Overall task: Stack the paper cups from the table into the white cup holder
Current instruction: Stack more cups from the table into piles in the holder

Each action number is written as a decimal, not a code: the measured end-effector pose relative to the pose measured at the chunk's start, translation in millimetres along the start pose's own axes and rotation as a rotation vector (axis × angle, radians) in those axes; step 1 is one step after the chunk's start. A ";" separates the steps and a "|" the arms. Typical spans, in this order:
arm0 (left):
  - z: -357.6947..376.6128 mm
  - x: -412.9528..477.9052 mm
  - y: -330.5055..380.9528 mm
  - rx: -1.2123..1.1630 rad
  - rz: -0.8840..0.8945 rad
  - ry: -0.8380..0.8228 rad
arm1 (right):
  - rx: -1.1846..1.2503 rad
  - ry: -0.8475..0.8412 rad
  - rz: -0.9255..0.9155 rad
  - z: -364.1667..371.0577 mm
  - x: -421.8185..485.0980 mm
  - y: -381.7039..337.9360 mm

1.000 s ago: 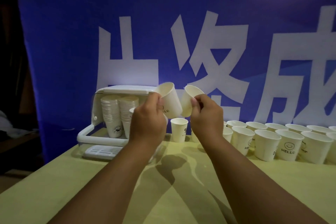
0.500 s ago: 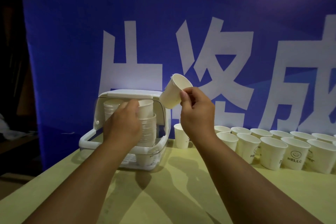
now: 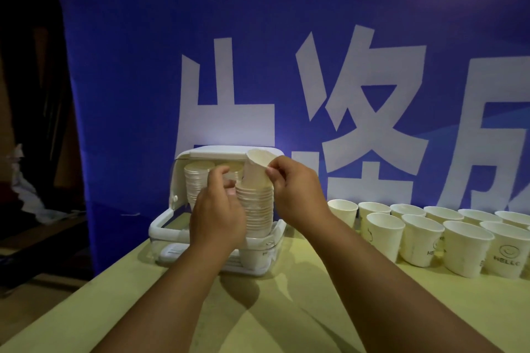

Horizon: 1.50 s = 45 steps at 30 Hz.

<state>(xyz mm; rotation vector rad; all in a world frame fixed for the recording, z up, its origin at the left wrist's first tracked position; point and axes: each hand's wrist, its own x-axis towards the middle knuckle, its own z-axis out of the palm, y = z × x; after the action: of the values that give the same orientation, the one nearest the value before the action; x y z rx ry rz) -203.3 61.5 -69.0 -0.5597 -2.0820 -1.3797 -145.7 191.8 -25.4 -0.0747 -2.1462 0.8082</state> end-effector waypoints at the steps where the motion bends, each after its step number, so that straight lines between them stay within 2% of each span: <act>1: 0.0 0.1 -0.4 -0.020 -0.003 -0.007 | -0.019 -0.038 0.012 -0.4 1.4 0.5; 6: 1.7 0.6 -3.9 -0.101 -0.006 -0.082 | 0.003 -0.065 0.018 4.3 5.1 1.0; 12: 4.2 1.5 -10.4 -0.125 0.023 -0.123 | 0.040 -0.015 0.156 12.8 -1.7 6.7; 22: 3.3 6.9 -11.6 -0.059 -0.010 -0.086 | 0.031 -0.146 0.282 17.8 -2.2 10.6; 25: 1.5 8.5 -13.8 -0.027 -0.064 -0.111 | 0.066 -0.243 0.367 16.7 -2.4 8.8; 28: 0.6 7.9 -12.0 0.027 -0.087 -0.146 | 0.110 -0.251 0.408 18.5 -1.9 9.0; 33: -0.4 8.8 -6.7 -0.102 -0.088 -0.118 | 0.122 -0.171 0.329 17.9 -3.1 5.1; 37: 2.2 10.9 -8.8 -0.200 -0.107 -0.161 | 0.139 -0.142 0.286 21.6 -7.1 6.9; 45: 9.4 15.3 -15.0 -0.093 -0.150 -0.201 | 0.074 -0.168 0.261 41.1 -14.9 26.4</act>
<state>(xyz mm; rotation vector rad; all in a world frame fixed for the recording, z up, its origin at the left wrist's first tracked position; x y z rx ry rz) -226.3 65.1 -71.9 -0.6127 -2.2672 -1.5686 -171.1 186.5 -69.4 -0.2611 -2.2912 1.0767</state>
